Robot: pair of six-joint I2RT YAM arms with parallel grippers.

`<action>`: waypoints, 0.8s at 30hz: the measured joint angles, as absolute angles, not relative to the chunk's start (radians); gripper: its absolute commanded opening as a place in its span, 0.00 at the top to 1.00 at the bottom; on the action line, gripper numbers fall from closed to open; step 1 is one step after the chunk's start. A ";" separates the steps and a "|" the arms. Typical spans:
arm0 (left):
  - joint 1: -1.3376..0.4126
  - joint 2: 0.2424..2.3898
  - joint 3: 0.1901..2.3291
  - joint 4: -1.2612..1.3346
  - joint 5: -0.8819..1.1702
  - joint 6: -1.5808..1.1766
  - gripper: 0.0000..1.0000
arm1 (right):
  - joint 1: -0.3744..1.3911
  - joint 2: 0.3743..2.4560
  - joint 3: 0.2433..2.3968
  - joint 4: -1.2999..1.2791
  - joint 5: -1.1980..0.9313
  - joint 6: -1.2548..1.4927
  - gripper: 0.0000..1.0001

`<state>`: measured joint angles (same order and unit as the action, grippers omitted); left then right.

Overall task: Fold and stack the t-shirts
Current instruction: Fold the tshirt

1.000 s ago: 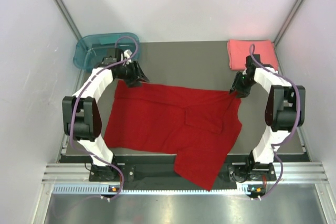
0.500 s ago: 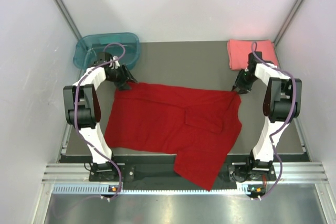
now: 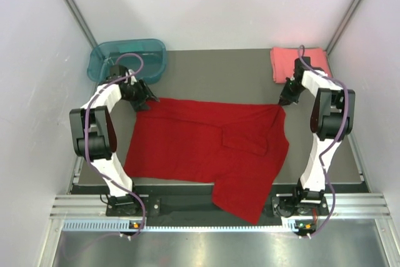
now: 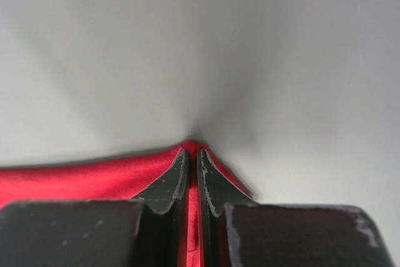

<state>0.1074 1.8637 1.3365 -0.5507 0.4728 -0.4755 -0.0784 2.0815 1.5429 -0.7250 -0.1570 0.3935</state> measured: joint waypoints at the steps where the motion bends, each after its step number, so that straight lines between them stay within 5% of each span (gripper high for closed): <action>1: 0.115 1.848 1.328 -0.551 0.467 -0.475 0.37 | -0.076 2.094 1.563 -0.722 -0.153 0.393 0.98; 9: 0.155 1.811 1.322 -0.550 0.431 -0.459 0.23 | -0.070 2.250 1.815 -0.667 -0.105 0.384 0.99; 24: 0.170 1.943 1.386 -0.455 0.303 -0.382 0.34 | -0.070 2.277 1.839 -0.565 -0.102 0.340 0.98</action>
<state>0.1696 1.9427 1.3857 -0.4549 0.3027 -0.3824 -0.0696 2.2772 1.8389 -0.5648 -0.1024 0.3401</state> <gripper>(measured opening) 0.660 0.033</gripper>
